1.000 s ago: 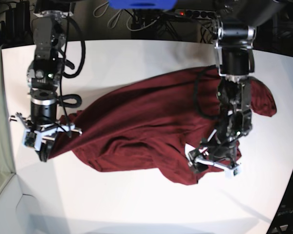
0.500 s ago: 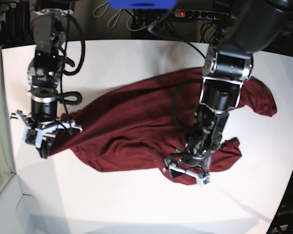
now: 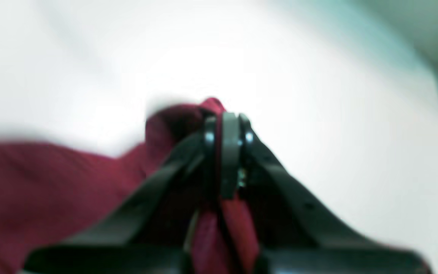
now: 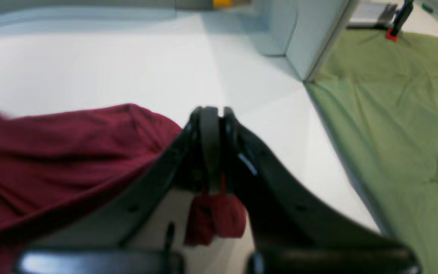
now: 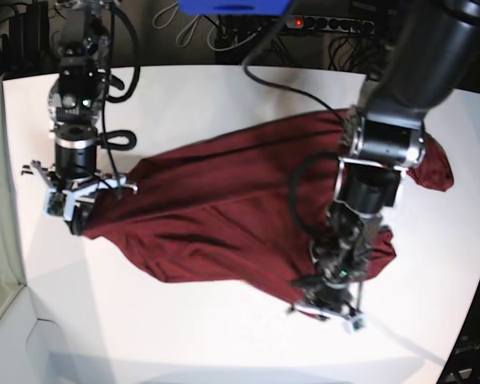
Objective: Layout the t-shirt on the table in an organized manner, then fold the t-shirt properly
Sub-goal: 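Grasp the shirt middle with the left gripper and pull it away from the right gripper, then release the shirt and reposition both grippers over its edge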
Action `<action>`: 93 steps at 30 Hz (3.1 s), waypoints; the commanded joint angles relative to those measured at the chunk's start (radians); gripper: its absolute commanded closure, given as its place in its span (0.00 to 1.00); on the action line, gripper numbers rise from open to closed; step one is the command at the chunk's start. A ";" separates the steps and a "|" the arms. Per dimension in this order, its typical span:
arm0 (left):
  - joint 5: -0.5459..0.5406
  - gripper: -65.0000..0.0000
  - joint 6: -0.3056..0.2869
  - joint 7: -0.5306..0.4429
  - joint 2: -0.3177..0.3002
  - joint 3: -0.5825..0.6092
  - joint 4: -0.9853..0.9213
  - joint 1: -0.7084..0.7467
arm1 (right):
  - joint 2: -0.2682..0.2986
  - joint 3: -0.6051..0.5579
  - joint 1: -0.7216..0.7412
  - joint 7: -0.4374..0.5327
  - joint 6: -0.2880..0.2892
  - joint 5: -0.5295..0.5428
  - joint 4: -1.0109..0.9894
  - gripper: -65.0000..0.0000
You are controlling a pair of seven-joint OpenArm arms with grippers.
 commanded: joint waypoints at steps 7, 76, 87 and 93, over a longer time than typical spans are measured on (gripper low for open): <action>0.009 1.00 -0.004 -0.032 -0.046 -0.003 0.039 -0.233 | 0.002 0.000 -0.026 0.033 -0.005 -0.005 0.022 1.00; -0.050 0.62 -0.004 0.240 -0.208 -0.135 0.895 0.447 | 0.035 -0.126 0.468 -0.335 0.089 -0.006 -0.198 0.58; -0.050 0.62 -0.006 0.245 -0.292 -0.176 0.940 0.697 | 0.027 -0.126 0.261 -0.328 0.089 0.000 -0.245 0.58; -0.048 0.62 -0.009 0.246 -0.297 -0.171 0.998 0.827 | 0.029 -0.126 0.238 -0.262 0.089 0.000 -0.294 0.58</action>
